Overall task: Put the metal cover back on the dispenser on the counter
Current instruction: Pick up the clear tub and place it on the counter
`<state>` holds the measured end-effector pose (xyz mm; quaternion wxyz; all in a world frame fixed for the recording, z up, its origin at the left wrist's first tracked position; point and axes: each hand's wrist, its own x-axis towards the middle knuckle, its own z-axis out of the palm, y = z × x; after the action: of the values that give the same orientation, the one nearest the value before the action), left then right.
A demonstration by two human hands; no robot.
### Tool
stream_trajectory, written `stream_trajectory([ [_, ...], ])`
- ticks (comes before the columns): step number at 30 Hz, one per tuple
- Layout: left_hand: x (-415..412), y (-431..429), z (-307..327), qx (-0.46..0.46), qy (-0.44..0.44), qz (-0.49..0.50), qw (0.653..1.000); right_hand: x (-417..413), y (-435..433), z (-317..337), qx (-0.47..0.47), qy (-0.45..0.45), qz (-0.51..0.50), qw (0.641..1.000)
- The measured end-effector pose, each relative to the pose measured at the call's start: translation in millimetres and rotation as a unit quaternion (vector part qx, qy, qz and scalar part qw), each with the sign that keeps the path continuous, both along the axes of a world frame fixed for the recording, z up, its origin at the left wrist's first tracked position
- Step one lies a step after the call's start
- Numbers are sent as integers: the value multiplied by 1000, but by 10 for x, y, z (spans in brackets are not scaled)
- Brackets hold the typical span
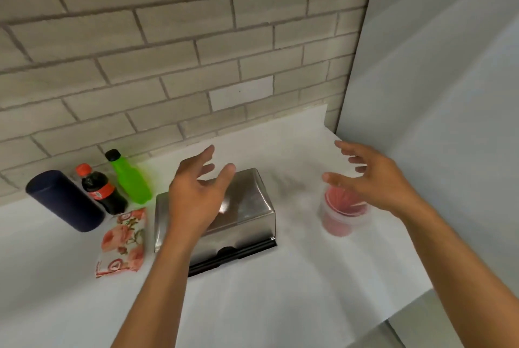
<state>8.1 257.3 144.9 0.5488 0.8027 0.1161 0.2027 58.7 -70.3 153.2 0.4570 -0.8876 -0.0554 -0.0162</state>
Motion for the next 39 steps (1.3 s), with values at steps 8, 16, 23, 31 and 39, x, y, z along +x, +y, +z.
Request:
stream_trajectory([
  [8, -39, -1242, -356, -119, 105, -215, 964, -401, -661, -473, 135, 93, -115, 980],
  [16, -39, -1737, -914, -208, 238, -199, 928, -438, -886, -894, 216, 193, -96, 952],
  [23, 26, -2003, -1143, -313, 255, -148, 903, -128, -947, -1122, 268, 253, -32, 929],
  [31, 169, -2283, -1269, -357, 221, -94, 903, 271, -1070, -1243, 287, 292, 73, 909],
  [39, 183, -2423, -1342, -370, 208, -52, 904, 507, -1088, -1396, 302, 327, 176, 878],
])
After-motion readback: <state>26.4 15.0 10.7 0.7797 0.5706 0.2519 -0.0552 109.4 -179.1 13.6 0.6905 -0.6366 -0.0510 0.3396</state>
